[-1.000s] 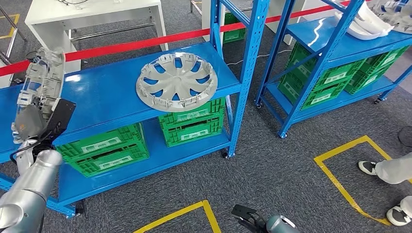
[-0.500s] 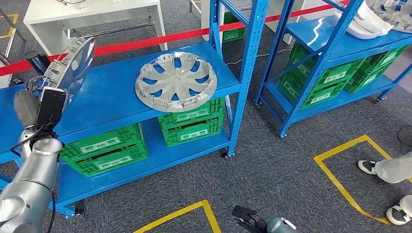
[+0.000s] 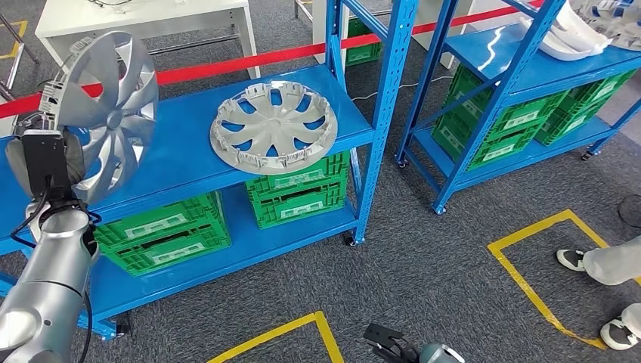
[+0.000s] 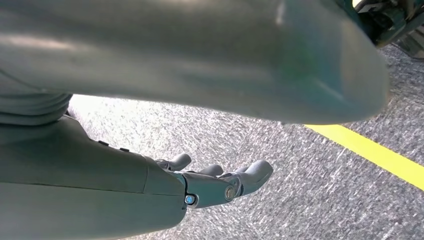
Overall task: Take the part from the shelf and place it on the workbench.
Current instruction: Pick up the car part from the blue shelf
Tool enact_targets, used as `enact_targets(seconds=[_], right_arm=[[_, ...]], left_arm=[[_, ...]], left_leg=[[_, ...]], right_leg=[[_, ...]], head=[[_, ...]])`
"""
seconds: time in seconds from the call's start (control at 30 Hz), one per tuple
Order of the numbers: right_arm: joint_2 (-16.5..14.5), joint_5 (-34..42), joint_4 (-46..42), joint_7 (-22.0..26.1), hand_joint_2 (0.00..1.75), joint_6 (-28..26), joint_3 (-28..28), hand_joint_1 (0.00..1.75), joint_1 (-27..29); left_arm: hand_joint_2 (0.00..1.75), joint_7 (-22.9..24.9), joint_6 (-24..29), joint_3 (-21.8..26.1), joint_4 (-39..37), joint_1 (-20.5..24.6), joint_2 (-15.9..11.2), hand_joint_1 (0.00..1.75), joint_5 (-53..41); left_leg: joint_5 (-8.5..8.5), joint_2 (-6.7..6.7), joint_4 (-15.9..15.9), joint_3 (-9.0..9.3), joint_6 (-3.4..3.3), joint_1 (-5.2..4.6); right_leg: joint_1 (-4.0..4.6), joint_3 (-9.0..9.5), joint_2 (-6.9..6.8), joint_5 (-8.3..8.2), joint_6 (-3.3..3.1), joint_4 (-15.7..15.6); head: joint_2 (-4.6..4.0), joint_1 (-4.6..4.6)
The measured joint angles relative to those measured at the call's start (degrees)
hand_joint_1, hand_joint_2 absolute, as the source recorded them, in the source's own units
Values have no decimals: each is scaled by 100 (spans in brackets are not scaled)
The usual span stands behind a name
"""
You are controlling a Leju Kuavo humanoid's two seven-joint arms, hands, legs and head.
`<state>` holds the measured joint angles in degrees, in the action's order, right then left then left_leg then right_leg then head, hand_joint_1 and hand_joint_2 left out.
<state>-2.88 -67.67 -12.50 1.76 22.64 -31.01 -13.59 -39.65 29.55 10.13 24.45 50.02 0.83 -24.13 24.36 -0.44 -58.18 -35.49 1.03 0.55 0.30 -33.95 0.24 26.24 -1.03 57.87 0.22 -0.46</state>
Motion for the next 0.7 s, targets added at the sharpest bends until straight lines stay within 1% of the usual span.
enact_targets(seconds=[0.23, 0.47, 0.7], right_arm=[[32, 43, 0, 11, 0, -1, 0, 0, 22], [72, 113, 0, 9, 0, -1, 0, 0, 44], [102, 178, 0, 14, 0, -1, 0, 0, 60]], left_arm=[[175, 0, 31, -129, 207, -43, -22, 175, 381], [175, 0, -276, -263, 449, -104, -155, 175, 1459], [175, 0, -352, -370, 555, -105, -236, 175, 1762]], left_leg=[[1, 1, 0, -4, 1, 0], [1, 3, 0, -6, 1, 1], [1, 2, 0, -8, 1, 1]], right_leg=[[0, -4, 0, 0, 0, 0], [0, -8, 1, 1, -1, 0], [0, -10, 2, 1, -1, 0]], head=[[0, 0], [0, 0], [0, 0]])
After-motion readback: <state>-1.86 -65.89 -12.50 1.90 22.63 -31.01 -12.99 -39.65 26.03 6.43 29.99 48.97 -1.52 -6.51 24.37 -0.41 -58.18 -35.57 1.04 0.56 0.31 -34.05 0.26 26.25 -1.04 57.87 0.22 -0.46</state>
